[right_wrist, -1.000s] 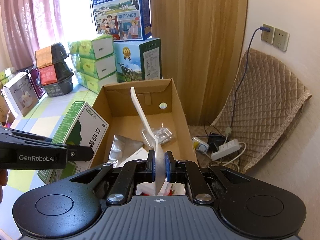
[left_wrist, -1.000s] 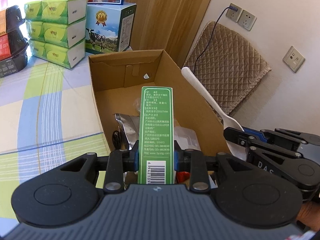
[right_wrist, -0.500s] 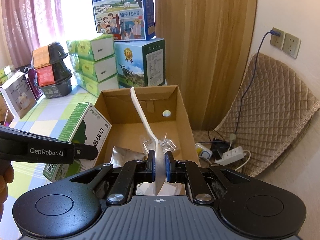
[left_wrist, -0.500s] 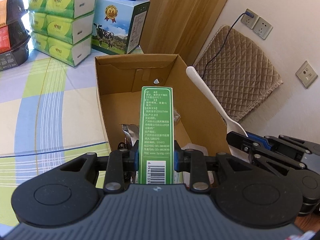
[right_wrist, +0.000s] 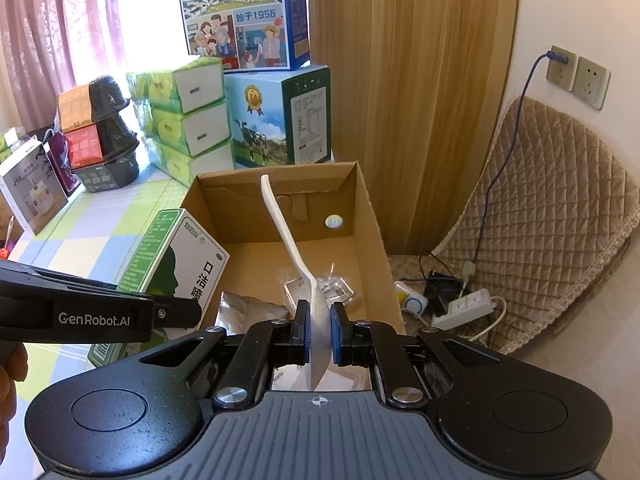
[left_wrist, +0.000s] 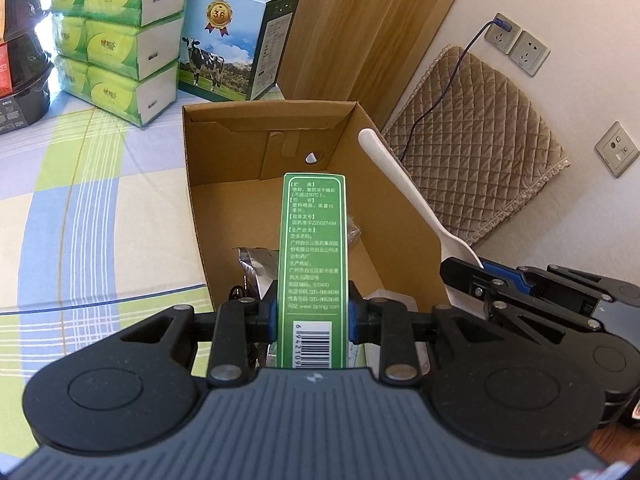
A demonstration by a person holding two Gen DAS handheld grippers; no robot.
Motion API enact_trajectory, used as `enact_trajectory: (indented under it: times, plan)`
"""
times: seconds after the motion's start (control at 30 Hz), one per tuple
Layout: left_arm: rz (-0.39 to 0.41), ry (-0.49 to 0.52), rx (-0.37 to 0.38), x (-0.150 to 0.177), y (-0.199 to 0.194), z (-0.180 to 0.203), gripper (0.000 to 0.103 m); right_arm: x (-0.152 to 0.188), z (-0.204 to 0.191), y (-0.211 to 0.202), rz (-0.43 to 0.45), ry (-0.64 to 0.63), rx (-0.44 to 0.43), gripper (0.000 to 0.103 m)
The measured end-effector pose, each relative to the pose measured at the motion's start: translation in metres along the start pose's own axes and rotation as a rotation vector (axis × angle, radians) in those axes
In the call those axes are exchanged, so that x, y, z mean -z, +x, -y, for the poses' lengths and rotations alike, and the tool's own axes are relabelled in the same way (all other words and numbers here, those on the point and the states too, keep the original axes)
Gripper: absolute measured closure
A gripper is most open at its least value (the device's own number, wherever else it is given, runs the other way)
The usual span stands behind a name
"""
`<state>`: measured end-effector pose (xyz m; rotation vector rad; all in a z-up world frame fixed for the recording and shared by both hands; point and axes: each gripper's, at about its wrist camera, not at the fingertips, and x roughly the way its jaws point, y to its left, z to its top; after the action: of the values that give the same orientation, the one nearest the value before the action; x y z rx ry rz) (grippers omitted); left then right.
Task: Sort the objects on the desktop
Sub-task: 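Lower the green-white box into the box with the left tool while the right tool lowers the spoon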
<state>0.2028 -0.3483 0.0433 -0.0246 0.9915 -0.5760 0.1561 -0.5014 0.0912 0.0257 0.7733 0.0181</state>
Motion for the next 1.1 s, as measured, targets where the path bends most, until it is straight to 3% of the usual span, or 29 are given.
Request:
enact_trajectory:
  times: [0.5, 0.6, 1.1]
  plan:
    - [0.017, -0.012, 0.006, -0.007, 0.006, -0.002, 0.078, -0.005, 0.003, 0.01, -0.001, -0.003, 0.005, 0.096]
    - [0.044, -0.02, 0.006, -0.01, 0.005, -0.006, 0.07, -0.008, 0.004, 0.012, 0.0, -0.005, 0.007, 0.096]
    - [0.037, -0.019, -0.005, -0.004, -0.007, -0.016, 0.07, -0.004, 0.0, 0.011, -0.005, -0.007, 0.005, 0.096]
